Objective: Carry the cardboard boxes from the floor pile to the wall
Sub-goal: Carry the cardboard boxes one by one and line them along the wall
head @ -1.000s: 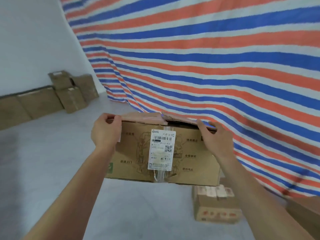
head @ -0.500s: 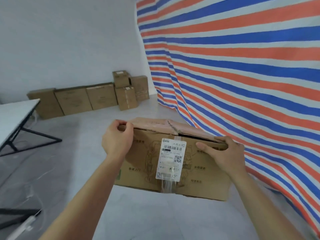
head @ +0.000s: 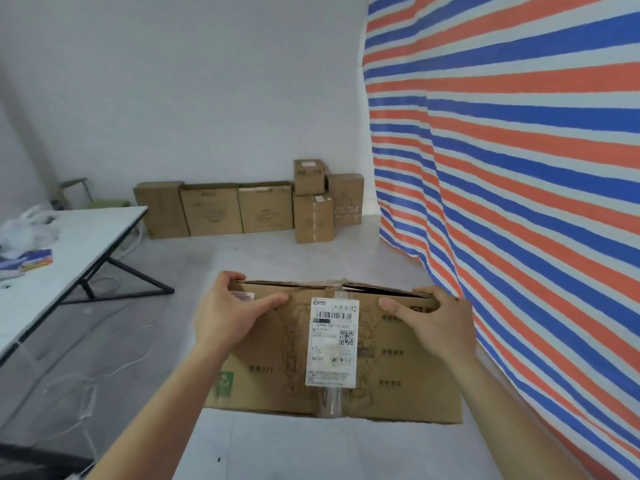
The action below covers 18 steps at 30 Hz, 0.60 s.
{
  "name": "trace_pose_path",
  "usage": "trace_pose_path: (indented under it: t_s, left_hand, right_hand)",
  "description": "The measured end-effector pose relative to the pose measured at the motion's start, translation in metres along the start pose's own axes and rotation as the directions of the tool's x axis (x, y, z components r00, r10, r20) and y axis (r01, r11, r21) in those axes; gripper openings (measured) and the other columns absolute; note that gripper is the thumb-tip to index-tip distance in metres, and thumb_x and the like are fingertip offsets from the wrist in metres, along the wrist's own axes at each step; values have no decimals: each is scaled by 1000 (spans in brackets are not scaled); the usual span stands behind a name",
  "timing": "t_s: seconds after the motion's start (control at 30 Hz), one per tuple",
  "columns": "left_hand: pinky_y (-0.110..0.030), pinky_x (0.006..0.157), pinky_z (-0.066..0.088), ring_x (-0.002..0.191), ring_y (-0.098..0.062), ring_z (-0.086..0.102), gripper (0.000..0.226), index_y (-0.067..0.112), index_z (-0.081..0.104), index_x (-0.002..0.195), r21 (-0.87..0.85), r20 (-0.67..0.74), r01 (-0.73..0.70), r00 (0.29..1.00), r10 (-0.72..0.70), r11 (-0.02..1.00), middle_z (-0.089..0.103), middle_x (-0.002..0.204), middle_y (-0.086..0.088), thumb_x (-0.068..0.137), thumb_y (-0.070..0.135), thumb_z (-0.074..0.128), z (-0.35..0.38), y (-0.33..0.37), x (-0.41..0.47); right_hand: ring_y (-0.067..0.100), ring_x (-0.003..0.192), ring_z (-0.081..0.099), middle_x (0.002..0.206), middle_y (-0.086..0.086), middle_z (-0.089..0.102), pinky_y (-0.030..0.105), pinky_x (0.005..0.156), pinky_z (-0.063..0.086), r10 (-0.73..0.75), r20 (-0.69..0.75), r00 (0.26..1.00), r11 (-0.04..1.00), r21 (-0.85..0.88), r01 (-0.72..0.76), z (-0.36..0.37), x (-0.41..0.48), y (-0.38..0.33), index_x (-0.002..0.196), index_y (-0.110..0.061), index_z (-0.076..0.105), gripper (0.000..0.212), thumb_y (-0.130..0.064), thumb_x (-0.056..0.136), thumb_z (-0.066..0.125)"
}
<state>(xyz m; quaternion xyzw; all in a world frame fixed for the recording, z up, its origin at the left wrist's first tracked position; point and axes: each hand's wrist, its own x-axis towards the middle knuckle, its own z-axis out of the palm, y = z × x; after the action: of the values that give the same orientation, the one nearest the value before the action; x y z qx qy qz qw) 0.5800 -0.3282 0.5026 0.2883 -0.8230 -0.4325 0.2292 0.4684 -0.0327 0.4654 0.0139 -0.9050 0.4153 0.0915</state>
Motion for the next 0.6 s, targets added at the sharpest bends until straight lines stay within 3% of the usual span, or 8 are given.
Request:
trace_pose_path:
  t_s: [0.1,0.2,0.33,0.43,0.6]
  left_hand:
    - [-31,66,42,93,-15,58,86,29,55,116,-12,-18,4,1000,-4,1000,62,103,5,47,72,83,7,-22,78]
    - [-31,64,43,90,-16,57,88,29,55,117,-12,-8,2,1000,-2,1000,59,98,7,46,74,82,19,-38,156]
    - [-35,73,51,88,-16,57,88,28,56,115,4,44,9,999,-10,1000,54,87,15,45,76,81,55,-42,253]
    - [-42,82,56,90,-16,62,93,30,56,112,-34,96,7,995,-3,999,59,92,13,38,81,80,99,-42,322]
    - [-42,82,56,87,-17,65,90,32,55,107,-20,156,-13,988,16,1000,61,91,14,37,82,80,186,-29,425]
  right_hand:
    - [12,107,56,121,-4,60,34,88,53,-26,11,1000,999,-19,26,62,61,-30,108,-45,59,97,-107,35,51]
    - [12,104,60,121,-4,61,34,86,55,12,32,999,999,-43,-11,111,109,-52,108,-43,60,98,-107,34,52]
    - [13,107,59,118,-6,63,34,87,54,42,14,999,996,-77,-41,146,176,-73,107,-41,61,96,-106,36,54]
    - [14,111,59,117,-9,64,39,90,55,55,-39,998,992,-110,-59,173,240,-69,106,-43,60,94,-107,37,52]
    - [15,110,59,116,-8,64,42,90,56,101,-95,990,986,-122,-113,216,348,-42,107,-42,62,97,-108,36,50]
